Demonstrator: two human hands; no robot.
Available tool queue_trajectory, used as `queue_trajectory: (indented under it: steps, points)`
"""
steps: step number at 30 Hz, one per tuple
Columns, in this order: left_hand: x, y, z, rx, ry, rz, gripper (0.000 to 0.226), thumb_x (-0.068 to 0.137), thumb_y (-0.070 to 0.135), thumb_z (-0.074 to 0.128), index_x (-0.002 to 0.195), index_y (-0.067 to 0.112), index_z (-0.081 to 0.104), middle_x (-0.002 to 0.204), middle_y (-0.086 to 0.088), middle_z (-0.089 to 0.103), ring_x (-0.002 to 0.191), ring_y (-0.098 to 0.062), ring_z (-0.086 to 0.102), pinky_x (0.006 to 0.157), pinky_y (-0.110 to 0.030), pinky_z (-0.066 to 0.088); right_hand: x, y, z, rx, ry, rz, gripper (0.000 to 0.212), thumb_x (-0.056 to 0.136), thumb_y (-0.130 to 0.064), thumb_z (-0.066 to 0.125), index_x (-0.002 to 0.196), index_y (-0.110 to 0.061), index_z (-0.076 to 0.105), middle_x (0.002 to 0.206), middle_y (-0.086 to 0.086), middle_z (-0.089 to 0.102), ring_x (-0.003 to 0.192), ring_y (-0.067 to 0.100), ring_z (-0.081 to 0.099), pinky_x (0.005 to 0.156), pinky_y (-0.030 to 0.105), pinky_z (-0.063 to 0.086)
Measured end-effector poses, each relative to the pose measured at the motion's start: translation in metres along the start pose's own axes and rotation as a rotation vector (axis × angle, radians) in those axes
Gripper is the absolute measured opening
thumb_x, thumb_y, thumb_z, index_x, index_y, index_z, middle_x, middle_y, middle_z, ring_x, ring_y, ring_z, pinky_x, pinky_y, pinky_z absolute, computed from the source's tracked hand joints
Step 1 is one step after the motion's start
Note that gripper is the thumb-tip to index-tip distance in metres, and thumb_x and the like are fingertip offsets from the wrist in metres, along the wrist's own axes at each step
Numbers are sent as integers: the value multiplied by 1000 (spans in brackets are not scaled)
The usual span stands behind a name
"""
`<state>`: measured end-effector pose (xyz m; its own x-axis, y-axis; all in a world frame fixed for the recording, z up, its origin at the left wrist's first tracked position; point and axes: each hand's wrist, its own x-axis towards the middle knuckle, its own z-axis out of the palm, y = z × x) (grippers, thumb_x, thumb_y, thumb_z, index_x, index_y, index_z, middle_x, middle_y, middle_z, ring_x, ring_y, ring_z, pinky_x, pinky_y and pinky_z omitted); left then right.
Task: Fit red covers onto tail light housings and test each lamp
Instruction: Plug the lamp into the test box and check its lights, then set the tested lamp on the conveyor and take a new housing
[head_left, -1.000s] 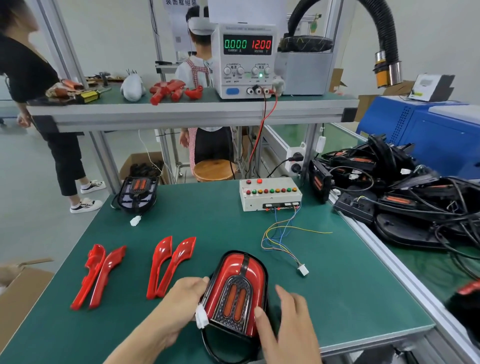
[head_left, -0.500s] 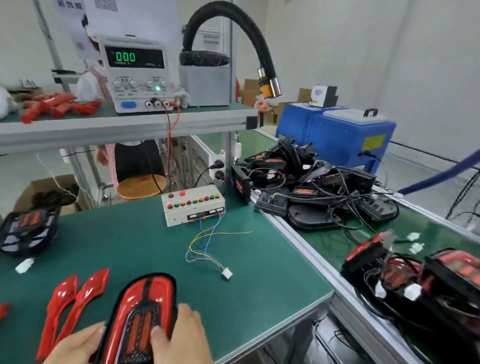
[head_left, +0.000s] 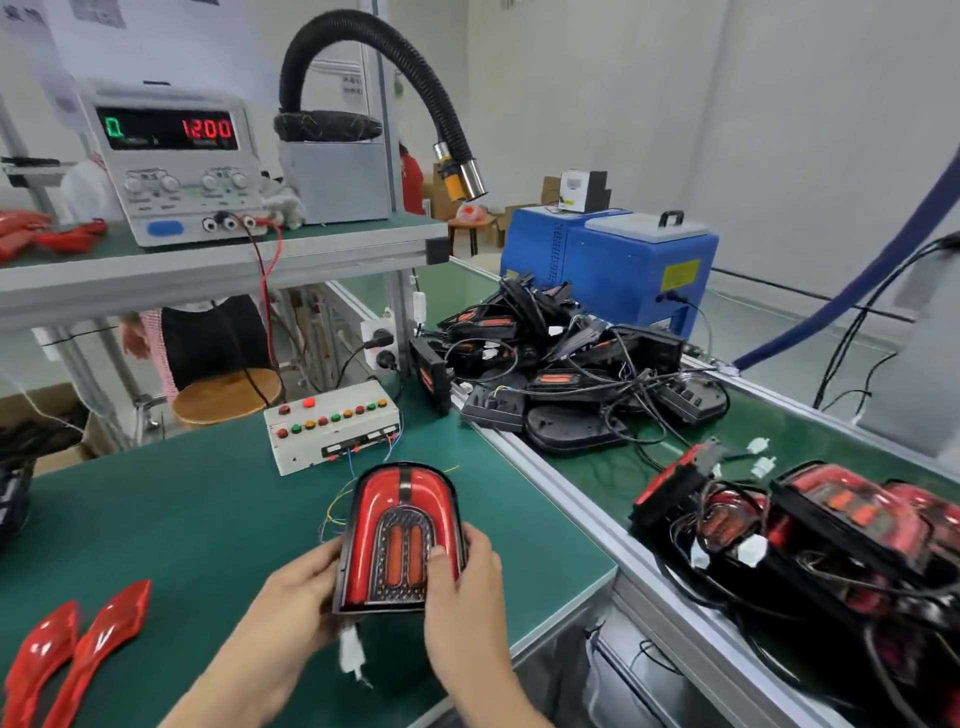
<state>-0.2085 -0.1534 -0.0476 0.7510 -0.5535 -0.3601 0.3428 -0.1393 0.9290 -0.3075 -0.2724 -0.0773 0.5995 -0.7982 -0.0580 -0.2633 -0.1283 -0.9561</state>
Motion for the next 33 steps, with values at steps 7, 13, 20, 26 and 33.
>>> queue_trajectory:
  steps: [7,13,20,26,33]
  points:
    - [65,12,118,76,-154,-165,31,103,6,40,109,-1,70,100,-21,67,84,-29,63,71,-37,57,62,26,-84,-59,259,17,31,104,-28,46,133,-19,53,124,3,58,111,17,57,97,37,50]
    - [101,0,176,246,-235,-70,30,106,26,49,106,6,72,99,-11,79,82,-19,71,75,-31,57,96,37,-118,-120,351,112,44,104,-30,45,143,-10,46,130,12,55,106,23,55,97,41,49]
    - [113,-8,188,537,-198,104,31,109,29,40,122,9,61,117,-7,68,110,-23,65,89,-35,52,108,45,-117,-235,388,176,35,106,-34,42,127,-10,54,123,13,56,93,21,49,84,37,43]
    - [113,-16,191,594,-203,156,38,110,36,32,120,12,61,116,-4,67,108,-22,63,100,-42,52,104,48,-117,-467,408,170,44,104,-45,43,126,-9,57,121,11,65,111,32,55,88,41,42]
    - [114,-18,190,562,-200,158,45,110,37,34,110,8,68,111,-8,70,102,-23,65,88,-35,51,87,51,-121,-448,325,152,40,102,-49,45,120,-13,52,123,12,63,117,35,55,95,43,42]
